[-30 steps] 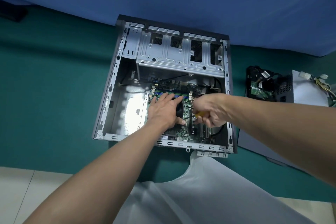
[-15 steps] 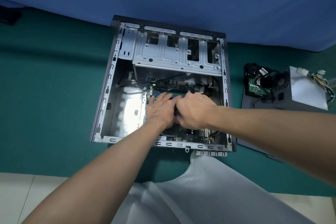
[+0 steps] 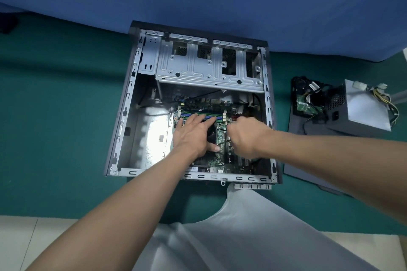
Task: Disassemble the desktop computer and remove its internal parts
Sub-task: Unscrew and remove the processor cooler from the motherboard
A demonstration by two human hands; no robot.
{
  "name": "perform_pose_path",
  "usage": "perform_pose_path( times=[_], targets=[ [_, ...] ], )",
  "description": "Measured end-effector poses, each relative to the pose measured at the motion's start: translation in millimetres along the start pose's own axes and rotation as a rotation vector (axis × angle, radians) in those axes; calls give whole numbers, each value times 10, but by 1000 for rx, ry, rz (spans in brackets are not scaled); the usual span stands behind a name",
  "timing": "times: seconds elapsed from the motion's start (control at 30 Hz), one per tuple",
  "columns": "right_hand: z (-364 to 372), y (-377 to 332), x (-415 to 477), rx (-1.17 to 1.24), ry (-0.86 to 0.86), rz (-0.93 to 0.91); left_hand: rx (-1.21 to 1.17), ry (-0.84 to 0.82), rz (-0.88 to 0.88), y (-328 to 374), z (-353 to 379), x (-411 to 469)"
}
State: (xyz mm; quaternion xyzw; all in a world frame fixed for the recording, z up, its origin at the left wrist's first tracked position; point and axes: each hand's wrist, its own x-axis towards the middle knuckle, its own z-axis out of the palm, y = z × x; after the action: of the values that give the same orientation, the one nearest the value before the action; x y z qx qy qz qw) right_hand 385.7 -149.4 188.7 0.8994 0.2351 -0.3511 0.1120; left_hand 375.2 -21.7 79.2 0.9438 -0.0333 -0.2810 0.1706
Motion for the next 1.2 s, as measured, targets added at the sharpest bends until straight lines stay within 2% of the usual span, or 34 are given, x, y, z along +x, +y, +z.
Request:
perform_pose_path(
  times=[0.07, 0.1, 0.17, 0.23, 0.3, 0.33, 0.4, 0.47, 0.53, 0.6, 0.77, 0.8, 0.87, 0.9, 1.0, 1.13, 1.2],
  targets=[
    [86, -92, -64, -433, 87, -314, -1, 4, -2, -3, -12, 5],
    [114, -136, -68, -534, 101, -392, -3, 10, 1, -6, -15, 5],
    [124, -191, -22, -476, 113, -384, -8, 20, 14, -15, -14, 7],
    [23, -181, 23, -151, 138, -201, -21, 10, 19, -16, -20, -2],
    [-54, -109, 113, 313, 88, 109, -21, 3, 16, -23, -25, -2],
    [-65, -56, 155, 608, 30, 291, -19, 2, 15, -26, -22, -1],
    [-76, 4, 201, 1127, -198, 583, -21, 10, 8, -25, -9, -7],
    [-51, 7, 182, 1261, -350, 674, -20, 12, 6, -7, -4, -13],
    [-36, -33, 203, 1128, -258, 644, -15, 15, 8, -11, -4, -7],
    [-15, -66, 215, 785, -91, 495, -12, 8, 9, -8, -11, -13],
    [-86, -89, 70, -335, -8, -231, -3, 7, 9, 3, -33, -8],
    [-96, -101, 74, -498, 6, -353, -4, 7, 9, 1, -35, -8],
    [-112, -122, 114, -534, 42, -420, -12, -4, 11, -5, -36, -15],
    [-111, -117, 133, -427, 71, -391, -19, -6, 9, -7, -31, -20],
    [-3, -67, 207, 141, 280, -209, -23, 9, 10, -8, -30, -29],
    [247, -98, 270, 1034, 731, 275, -12, 8, 8, -6, -27, -32],
    [277, -134, 329, 1527, 897, 441, -11, 11, 6, -7, -35, -33]
  ],
)
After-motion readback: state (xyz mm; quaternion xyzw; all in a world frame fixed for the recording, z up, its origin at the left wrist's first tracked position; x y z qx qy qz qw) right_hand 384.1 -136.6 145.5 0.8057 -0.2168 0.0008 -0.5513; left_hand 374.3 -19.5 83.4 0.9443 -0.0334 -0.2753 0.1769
